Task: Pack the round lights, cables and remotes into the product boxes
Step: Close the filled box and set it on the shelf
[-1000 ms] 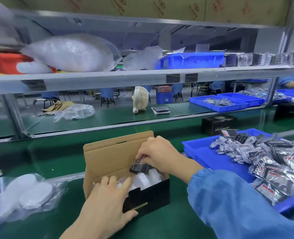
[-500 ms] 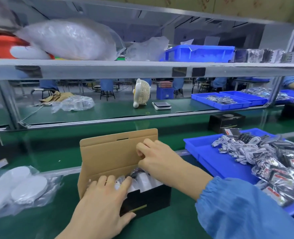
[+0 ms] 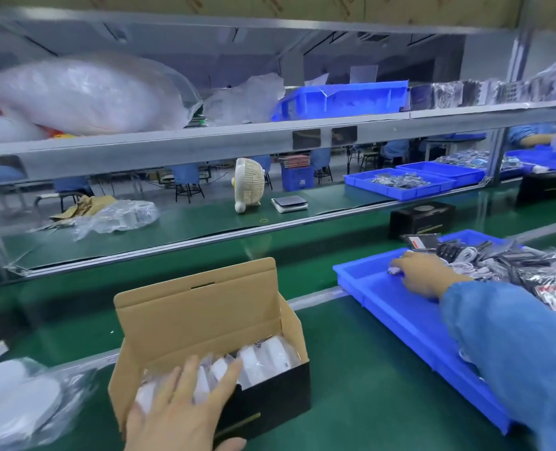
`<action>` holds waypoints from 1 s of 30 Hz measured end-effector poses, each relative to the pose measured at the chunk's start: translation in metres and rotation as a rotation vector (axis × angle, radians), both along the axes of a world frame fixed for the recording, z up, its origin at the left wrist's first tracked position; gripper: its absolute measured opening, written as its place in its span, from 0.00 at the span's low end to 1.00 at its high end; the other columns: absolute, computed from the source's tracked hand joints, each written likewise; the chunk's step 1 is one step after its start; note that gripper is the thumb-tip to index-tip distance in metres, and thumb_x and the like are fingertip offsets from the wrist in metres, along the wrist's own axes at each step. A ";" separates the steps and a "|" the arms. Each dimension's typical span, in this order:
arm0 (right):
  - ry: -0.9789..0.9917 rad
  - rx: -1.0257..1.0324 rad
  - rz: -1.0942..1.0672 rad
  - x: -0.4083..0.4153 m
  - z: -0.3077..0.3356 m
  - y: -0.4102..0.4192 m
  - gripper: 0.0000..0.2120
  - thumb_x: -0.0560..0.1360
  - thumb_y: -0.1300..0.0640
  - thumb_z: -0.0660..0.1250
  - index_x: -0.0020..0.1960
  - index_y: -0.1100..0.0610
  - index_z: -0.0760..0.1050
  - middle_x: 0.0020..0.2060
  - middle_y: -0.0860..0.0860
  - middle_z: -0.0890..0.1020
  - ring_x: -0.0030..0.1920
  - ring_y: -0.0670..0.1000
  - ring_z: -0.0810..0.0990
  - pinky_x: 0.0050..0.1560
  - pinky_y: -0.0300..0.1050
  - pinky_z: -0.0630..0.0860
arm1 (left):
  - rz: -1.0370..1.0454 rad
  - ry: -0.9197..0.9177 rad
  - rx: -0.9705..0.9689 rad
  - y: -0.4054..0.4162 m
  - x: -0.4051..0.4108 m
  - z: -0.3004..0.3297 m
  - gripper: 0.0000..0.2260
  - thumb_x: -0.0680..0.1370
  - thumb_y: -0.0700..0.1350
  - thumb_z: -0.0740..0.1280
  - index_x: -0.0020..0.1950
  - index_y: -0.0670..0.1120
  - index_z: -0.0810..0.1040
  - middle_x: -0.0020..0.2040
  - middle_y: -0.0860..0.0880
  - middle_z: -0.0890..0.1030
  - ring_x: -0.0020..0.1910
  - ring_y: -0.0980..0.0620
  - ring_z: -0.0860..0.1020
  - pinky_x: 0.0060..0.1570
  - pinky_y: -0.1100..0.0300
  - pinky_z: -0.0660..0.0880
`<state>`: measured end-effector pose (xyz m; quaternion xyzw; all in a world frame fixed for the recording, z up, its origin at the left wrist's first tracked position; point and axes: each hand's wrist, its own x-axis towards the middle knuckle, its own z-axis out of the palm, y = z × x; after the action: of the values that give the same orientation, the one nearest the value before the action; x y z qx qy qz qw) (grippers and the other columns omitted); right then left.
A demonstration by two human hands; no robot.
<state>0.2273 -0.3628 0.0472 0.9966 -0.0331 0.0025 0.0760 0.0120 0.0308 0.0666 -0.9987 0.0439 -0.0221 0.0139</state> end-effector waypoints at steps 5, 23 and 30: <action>-0.045 -0.397 0.152 0.006 -0.021 -0.013 0.17 0.80 0.56 0.57 0.66 0.43 0.71 0.64 0.44 0.74 0.68 0.50 0.69 0.63 0.50 0.64 | -0.043 -0.324 -0.366 0.006 0.001 -0.009 0.25 0.69 0.68 0.66 0.66 0.69 0.72 0.71 0.59 0.70 0.69 0.52 0.72 0.65 0.57 0.71; -0.336 0.312 1.146 -0.140 0.056 0.276 0.10 0.75 0.54 0.67 0.55 0.53 0.79 0.52 0.48 0.80 0.52 0.53 0.79 0.49 0.49 0.74 | -0.184 -0.430 0.000 -0.042 -0.003 -0.050 0.24 0.81 0.38 0.53 0.40 0.52 0.87 0.36 0.55 0.84 0.39 0.57 0.84 0.46 0.62 0.80; 0.073 0.279 1.284 -0.142 0.042 0.262 0.14 0.81 0.48 0.58 0.60 0.54 0.76 0.59 0.47 0.78 0.60 0.50 0.74 0.69 0.49 0.62 | -0.400 -0.819 -0.701 0.015 -0.035 -0.021 0.13 0.78 0.35 0.62 0.44 0.50 0.81 0.47 0.55 0.81 0.48 0.61 0.78 0.51 0.71 0.70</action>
<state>0.0855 -0.1008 0.0891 0.8183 0.5704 0.0091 -0.0695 -0.0233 0.0462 0.0453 -0.8260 0.2132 -0.4224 -0.3064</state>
